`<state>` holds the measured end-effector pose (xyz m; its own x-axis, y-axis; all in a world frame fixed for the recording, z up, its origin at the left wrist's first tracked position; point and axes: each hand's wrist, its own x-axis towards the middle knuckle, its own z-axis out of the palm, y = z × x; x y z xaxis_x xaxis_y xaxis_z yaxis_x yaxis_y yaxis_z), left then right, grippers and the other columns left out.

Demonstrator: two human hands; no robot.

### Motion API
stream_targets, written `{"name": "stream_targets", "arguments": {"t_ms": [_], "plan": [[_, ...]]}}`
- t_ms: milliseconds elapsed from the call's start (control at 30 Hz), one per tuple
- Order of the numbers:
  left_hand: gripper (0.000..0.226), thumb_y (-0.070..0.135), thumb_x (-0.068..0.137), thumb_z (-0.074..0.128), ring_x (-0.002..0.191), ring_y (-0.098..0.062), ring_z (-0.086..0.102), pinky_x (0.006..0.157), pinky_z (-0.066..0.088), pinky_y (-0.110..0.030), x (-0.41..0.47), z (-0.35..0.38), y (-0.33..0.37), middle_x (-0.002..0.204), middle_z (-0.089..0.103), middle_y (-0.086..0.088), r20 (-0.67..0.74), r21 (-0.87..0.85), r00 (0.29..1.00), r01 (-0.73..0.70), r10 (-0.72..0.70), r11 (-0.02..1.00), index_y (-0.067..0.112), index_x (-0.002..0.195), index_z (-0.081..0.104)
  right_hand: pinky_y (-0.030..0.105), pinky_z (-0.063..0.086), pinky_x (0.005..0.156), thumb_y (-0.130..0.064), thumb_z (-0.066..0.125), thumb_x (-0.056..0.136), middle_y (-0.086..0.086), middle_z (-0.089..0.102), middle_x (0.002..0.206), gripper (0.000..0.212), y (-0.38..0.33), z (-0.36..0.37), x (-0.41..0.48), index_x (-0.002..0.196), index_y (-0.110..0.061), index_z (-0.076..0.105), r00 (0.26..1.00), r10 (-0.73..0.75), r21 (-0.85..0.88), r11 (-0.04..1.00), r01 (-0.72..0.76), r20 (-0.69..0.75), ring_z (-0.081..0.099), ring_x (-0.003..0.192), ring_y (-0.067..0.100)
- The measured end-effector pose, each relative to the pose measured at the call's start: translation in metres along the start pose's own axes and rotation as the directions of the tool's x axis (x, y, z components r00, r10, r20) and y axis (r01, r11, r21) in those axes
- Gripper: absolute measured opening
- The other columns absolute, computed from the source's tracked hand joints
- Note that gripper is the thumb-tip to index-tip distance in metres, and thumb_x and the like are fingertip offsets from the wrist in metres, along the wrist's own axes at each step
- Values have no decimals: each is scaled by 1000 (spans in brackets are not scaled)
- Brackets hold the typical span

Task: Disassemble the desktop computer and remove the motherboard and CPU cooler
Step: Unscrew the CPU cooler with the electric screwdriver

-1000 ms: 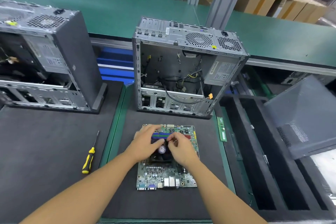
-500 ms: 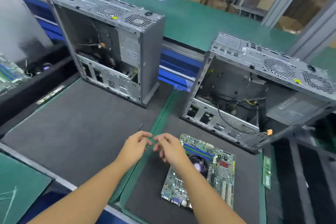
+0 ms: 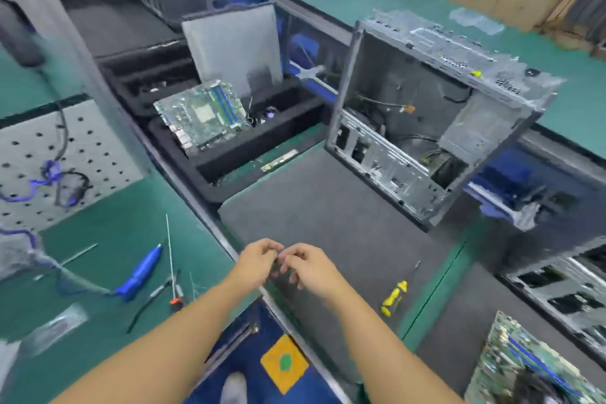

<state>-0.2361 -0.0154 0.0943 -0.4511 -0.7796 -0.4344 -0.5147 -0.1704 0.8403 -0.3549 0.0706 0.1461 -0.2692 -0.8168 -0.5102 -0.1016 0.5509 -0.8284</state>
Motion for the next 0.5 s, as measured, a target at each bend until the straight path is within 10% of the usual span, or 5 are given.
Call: {"name": "stream_targets", "arguments": {"t_ms": [167,300,500], "plan": [[22,9,91,46,74,-19,64,72,53,-27,-2,-86,-59,86,70,3,-76,230,988,148,-134,962,22,92,64,21,35,46,-2,48,92,2,66,75,21,-33,87,40,104,-1,64,989,19,-76,997,-8,146,45,53,15],[26,18,91,52,113,-29,55,96,44,-38,-5,-140,-106,118,58,-8,-350,598,935,265,-52,756,16,114,63,16,37,47,-8,47,96,3,65,84,17,-50,142,65,100,-11,63,971,36,-151,989,1,237,48,57,13],[40,10,89,57,117,-26,51,94,44,-36,-4,-195,-149,128,48,-9,-436,741,882,465,-179,485,11,128,46,15,39,50,-7,45,97,4,65,88,18,-51,190,84,102,-12,61,944,91,-204,979,-26,316,51,60,12]]}}
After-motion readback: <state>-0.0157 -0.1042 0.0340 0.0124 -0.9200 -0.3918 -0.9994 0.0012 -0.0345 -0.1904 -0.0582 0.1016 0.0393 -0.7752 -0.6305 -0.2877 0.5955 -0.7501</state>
